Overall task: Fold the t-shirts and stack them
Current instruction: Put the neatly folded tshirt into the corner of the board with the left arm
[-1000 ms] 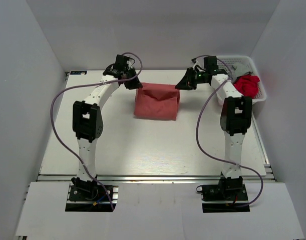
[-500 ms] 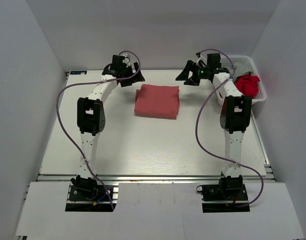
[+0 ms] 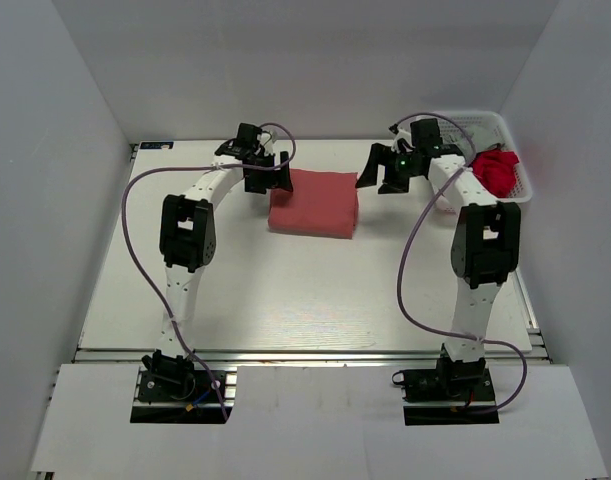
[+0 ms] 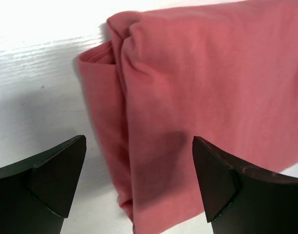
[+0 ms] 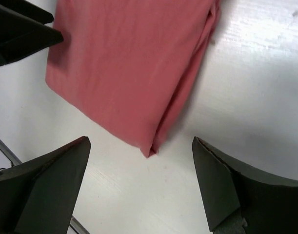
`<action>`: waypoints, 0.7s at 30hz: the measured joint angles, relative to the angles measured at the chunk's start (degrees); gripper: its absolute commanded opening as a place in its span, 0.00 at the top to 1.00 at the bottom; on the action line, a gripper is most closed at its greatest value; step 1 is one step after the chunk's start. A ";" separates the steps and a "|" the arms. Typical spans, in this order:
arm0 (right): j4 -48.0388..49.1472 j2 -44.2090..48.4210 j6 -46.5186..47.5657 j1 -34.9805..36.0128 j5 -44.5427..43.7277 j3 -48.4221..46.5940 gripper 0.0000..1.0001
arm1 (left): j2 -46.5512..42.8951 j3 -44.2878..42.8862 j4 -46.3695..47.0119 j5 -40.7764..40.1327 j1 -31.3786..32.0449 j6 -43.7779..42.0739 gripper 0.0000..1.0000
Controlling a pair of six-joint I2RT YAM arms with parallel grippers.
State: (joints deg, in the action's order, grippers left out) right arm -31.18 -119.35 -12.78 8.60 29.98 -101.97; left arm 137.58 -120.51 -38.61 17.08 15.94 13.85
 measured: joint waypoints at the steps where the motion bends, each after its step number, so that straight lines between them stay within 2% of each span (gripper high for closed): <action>1: -0.13 1.38 0.09 -0.02 -0.46 1.57 0.10 | 0.00 0.11 -0.46 -0.59 0.09 -0.31 0.02; 2: -0.42 2.89 0.24 -0.02 -0.90 2.89 0.10 | 0.00 0.35 -0.68 -1.22 0.20 -0.50 0.09; 5: -0.46 7.28 0.66 -0.13 -2.10 5.92 0.10 | 0.07 2.12 -1.07 -2.45 0.72 -1.49 0.20; 6: -0.35 8.81 0.90 -0.15 -2.51 6.71 0.10 | 0.35 2.45 -1.46 -2.78 1.01 -1.77 0.20; 8: -0.15 11.39 1.29 -0.24 -3.06 8.09 0.10 | 0.87 2.67 -1.46 -3.48 1.66 -2.49 0.26; 9: -0.11 12.46 1.44 -0.28 -3.48 8.66 0.10 | 0.87 2.67 -1.42 -3.61 1.97 -2.78 0.36; 11: -0.15 13.84 1.60 -0.33 -4.63 9.35 0.10 | 1.18 2.69 -1.36 -4.24 2.78 -3.15 0.49; 14: -0.22 14.53 1.97 -0.35 -6.08 10.10 0.10 | 1.44 2.69 -1.31 -5.44 3.85 -3.21 0.72; 15: -0.22 14.64 2.14 -0.35 -6.36 10.40 0.10 | 1.60 2.62 -1.38 -5.77 4.02 -3.34 0.85; 17: -0.37 14.86 2.51 -0.35 -7.08 11.21 0.10 | 1.62 2.19 -1.66 -6.49 4.20 -3.37 0.99; 21: -0.42 15.61 2.95 -0.35 -8.44 12.41 0.10 | 1.62 0.79 -3.26 -9.44 4.44 -5.11 1.00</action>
State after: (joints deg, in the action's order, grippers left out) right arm -31.59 -103.74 -9.82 8.25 21.54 -89.56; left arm 139.20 -119.72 -41.87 7.64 20.38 8.73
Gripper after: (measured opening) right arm 0.904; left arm 0.042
